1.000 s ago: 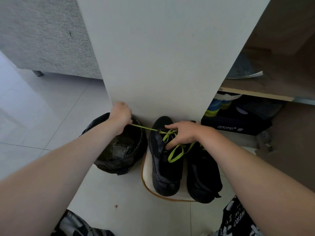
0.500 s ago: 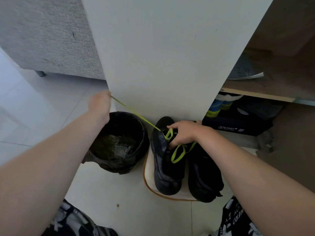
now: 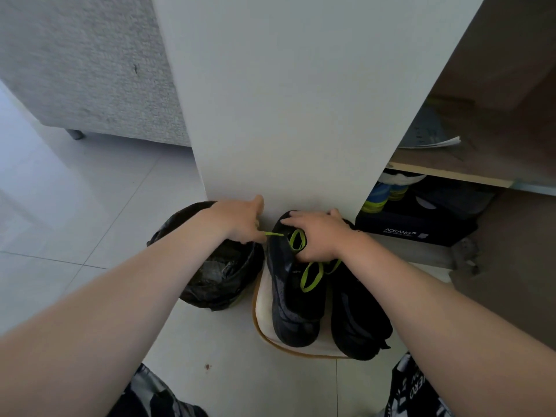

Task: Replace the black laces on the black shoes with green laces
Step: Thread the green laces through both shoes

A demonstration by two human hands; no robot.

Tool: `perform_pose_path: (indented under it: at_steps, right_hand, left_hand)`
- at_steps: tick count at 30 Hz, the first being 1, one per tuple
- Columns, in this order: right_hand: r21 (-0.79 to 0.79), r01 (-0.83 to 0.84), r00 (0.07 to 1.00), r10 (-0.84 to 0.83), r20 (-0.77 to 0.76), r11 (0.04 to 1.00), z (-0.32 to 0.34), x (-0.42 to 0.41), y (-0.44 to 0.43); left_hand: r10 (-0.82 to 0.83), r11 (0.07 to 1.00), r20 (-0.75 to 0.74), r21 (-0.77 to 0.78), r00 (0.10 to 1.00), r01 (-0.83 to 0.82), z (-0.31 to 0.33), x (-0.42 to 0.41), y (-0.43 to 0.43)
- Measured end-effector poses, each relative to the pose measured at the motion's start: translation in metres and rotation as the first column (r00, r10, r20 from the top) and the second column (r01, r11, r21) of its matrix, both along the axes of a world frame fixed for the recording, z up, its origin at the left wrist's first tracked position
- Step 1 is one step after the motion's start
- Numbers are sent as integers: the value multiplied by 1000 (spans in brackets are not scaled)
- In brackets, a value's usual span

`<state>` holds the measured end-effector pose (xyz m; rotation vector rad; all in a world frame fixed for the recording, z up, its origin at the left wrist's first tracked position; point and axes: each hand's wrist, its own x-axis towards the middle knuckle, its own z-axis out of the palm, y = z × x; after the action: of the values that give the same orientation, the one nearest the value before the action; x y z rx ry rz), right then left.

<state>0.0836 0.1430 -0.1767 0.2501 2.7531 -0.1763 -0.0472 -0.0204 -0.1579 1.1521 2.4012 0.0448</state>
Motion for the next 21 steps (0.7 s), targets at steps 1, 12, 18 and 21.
perform_pose_path:
  at_steps: [1,12,18,21]
  right_hand:
    - [-28,-10,1000,10,10,1000,0,0,0]
    - [-119,51,992,-37,121,992,-2,3,7]
    - [-91,78,987,-64,147,993,1,1,3]
    - [-77,103,982,-88,170,992,1,0,4]
  left_hand:
    - [-35,998,-36,-49,999,34,1,1,2]
    - [647,114,650,434,398,-894,6,-35,-28]
    - [310,407,757,441,575,-800,13,-8,-5]
    - [201,919,-57,356,978,-168,2,-12,-10]
